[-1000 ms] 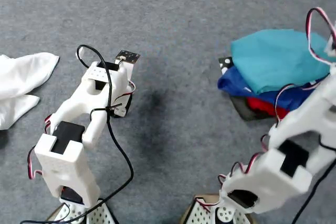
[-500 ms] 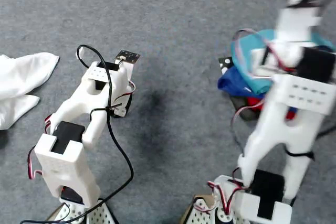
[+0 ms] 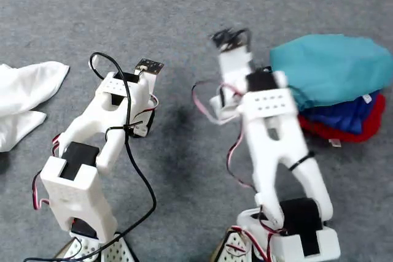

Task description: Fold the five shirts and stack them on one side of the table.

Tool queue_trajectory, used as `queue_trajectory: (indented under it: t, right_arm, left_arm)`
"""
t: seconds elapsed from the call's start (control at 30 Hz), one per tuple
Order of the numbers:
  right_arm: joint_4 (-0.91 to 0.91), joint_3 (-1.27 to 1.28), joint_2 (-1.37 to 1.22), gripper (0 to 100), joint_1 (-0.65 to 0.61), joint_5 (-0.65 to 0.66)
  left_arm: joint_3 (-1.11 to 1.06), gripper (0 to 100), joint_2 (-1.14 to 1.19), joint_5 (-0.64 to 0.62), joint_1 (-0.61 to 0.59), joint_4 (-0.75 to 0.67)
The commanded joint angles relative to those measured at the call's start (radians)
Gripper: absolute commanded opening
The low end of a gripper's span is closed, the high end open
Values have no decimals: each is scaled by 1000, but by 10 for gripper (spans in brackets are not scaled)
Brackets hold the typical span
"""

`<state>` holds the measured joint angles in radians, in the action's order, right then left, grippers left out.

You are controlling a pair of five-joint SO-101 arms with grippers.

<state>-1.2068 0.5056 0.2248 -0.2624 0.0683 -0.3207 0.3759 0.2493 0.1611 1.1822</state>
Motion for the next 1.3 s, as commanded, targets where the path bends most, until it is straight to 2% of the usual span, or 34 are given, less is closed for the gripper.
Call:
queue_trajectory:
  t: [0.0,0.3,0.53,1.27]
  right_arm:
    - [100,104,31,365,-53,-2]
    - [327,254,30,365,-122,-8]
    - [402,255,28,365,-177,-9]
    - [413,343,28,365,-171,-9]
  left_arm:
    - [-106,18,19,-3,-9,8]
    - [-106,18,19,-3,-9,8]
    - [-106,18,19,-3,-9,8]
    - [-106,18,19,-3,-9,8]
